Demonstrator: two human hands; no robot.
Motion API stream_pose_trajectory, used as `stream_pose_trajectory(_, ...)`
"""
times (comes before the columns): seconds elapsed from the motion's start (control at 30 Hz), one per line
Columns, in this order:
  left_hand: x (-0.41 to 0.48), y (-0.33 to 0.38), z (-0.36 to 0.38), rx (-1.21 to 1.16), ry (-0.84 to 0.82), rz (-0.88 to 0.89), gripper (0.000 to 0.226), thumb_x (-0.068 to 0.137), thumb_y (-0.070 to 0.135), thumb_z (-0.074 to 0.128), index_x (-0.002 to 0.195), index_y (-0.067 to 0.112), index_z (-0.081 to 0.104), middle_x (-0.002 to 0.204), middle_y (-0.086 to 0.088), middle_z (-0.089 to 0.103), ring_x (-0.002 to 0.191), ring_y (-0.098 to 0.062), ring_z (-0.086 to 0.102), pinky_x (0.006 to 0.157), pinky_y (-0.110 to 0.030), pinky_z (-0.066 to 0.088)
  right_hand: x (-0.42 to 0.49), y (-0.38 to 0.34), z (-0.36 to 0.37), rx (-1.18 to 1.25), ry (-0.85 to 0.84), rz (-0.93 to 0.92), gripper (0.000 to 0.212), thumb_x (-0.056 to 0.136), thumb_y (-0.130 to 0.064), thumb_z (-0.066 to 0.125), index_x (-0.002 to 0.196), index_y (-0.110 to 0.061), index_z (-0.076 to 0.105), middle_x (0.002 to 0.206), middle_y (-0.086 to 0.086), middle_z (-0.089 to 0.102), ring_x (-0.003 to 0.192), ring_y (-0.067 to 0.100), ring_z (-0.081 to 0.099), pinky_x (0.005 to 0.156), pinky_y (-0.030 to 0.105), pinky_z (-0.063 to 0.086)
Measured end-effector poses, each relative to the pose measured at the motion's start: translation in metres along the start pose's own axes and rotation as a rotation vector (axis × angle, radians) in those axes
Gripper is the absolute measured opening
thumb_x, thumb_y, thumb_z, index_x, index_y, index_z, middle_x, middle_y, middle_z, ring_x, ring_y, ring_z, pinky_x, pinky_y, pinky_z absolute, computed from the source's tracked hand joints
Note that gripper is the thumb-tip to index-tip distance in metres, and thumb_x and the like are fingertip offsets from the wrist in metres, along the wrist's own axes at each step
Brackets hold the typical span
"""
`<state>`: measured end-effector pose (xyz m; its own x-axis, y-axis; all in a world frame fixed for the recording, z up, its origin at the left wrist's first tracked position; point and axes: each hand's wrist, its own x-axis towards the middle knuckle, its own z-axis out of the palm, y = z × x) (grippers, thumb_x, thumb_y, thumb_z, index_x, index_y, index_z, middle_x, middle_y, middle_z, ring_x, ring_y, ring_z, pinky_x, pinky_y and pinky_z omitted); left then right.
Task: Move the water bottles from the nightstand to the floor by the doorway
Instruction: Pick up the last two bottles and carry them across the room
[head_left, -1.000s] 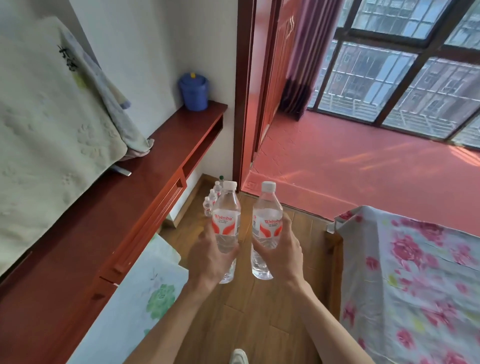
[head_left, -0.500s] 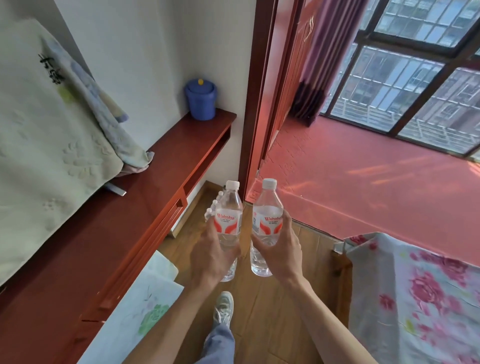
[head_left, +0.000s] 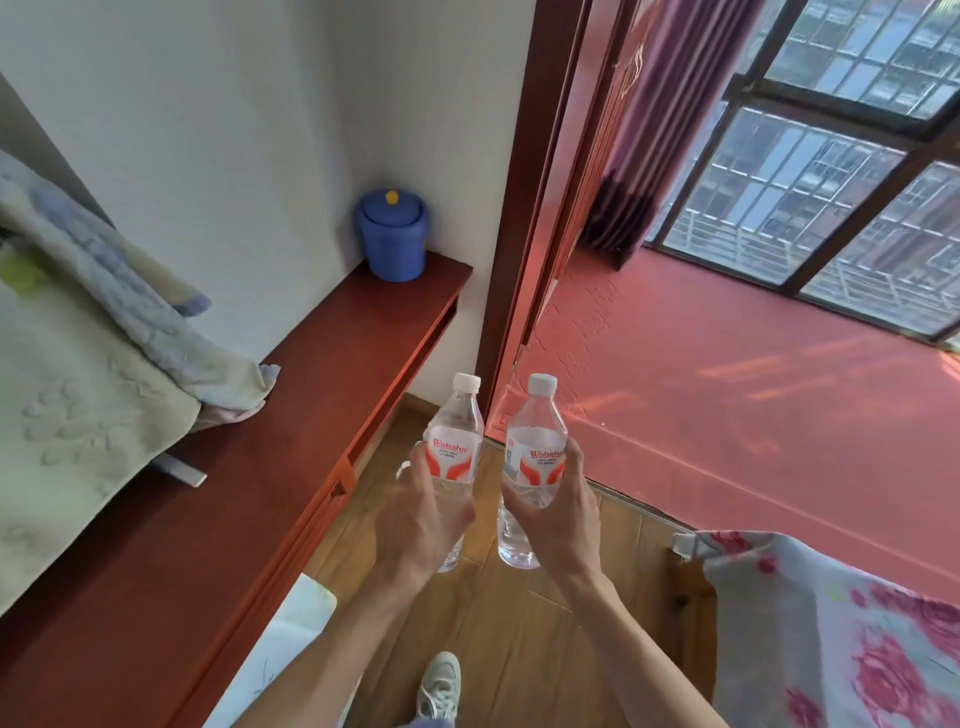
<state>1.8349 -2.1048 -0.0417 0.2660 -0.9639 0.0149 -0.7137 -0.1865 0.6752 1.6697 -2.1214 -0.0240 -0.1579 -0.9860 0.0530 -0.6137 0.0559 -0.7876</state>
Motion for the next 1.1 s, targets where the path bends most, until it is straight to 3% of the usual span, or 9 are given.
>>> stream_pose_trajectory(0.27, 0.054, 0.006, 0.01, -0.03, 0.017, -0.03, 0.077, 0.075, 0.047, 0.078, 0.133, 0.016, 0.038, 0.101, 0.005, 0.063, 0.079, -0.01, 0.064, 0.059, -0.029, 0.059, 0.063, -0.003, 0.026, -0.005, -0.033, -0.021, 0.093, 0.067, -0.057, 0.078, 0.141, -0.031, 0.028, 0.11, -0.022, 0.051, 0.093, 0.0, 0.055, 0.077, 0.027, 0.051)
stream_pose_trajectory(0.37, 0.07, 0.007, 0.018, -0.042, 0.045, -0.057, 0.077, 0.074, 0.047, 0.079, 0.132, 0.015, 0.04, 0.103, 0.006, 0.06, 0.08, -0.006, 0.06, 0.061, -0.02, 0.055, 0.088, 0.003, 0.035, -0.004, -0.068, -0.033, 0.092, 0.068, -0.053, 0.08, 0.141, -0.031, 0.028, 0.114, -0.015, 0.058, 0.093, 0.005, 0.06, 0.077, 0.033, 0.055)
stream_pose_trajectory(0.5, 0.09, 0.0, 0.037, -0.056, 0.085, -0.117, 0.086, 0.073, 0.053, 0.077, 0.139, 0.015, 0.035, 0.111, 0.001, 0.063, 0.089, -0.012, 0.066, 0.068, -0.03, 0.06, 0.122, 0.013, 0.05, 0.017, -0.142, -0.065, 0.09, 0.069, -0.049, 0.08, 0.14, -0.03, 0.029, 0.121, -0.005, 0.062, 0.099, 0.011, 0.064, 0.082, 0.039, 0.058)
stream_pose_trajectory(0.7, 0.114, -0.009, 0.075, -0.018, 0.198, -0.254, 0.09, 0.074, 0.055, 0.076, 0.143, 0.018, 0.031, 0.123, 0.001, 0.061, 0.101, -0.012, 0.065, 0.076, -0.025, 0.058, 0.177, 0.036, 0.07, -0.028, -0.344, -0.16, 0.092, 0.069, -0.052, 0.078, 0.142, -0.03, 0.027, 0.122, -0.005, 0.061, 0.095, 0.01, 0.062, 0.074, 0.029, 0.054)
stream_pose_trajectory(0.83, 0.12, -0.009, 0.101, -0.039, 0.235, -0.392, 0.086, 0.073, 0.053, 0.077, 0.141, 0.021, 0.033, 0.127, 0.003, 0.058, 0.105, -0.009, 0.061, 0.077, -0.016, 0.05, 0.209, 0.053, 0.081, -0.04, -0.479, -0.241, 0.088, 0.072, -0.044, 0.079, 0.141, -0.026, 0.027, 0.127, -0.002, 0.059, 0.1, 0.011, 0.061, 0.078, 0.037, 0.057)
stream_pose_trajectory(0.93, 0.124, -0.008, 0.124, -0.054, 0.282, -0.499, 0.083, 0.072, 0.05, 0.079, 0.137, 0.021, 0.037, 0.125, 0.005, 0.058, 0.103, -0.006, 0.058, 0.076, -0.009, 0.041, 0.23, 0.07, 0.089, -0.027, -0.588, -0.268, 0.089, 0.072, -0.041, 0.081, 0.14, -0.028, 0.025, 0.13, -0.001, 0.058, 0.108, 0.019, 0.062, 0.084, 0.04, 0.056)
stream_pose_trajectory(1.1, 0.121, -0.01, 0.165, -0.119, 0.381, -0.619, 0.08, 0.067, 0.038, 0.086, 0.127, 0.019, 0.037, 0.112, 0.009, 0.055, 0.092, -0.004, 0.056, 0.066, -0.002, 0.037, 0.246, 0.099, 0.104, 0.004, -0.736, -0.306, 0.089, 0.071, -0.034, 0.083, 0.14, -0.024, 0.028, 0.124, -0.009, 0.056, 0.104, 0.016, 0.062, 0.081, 0.038, 0.055)
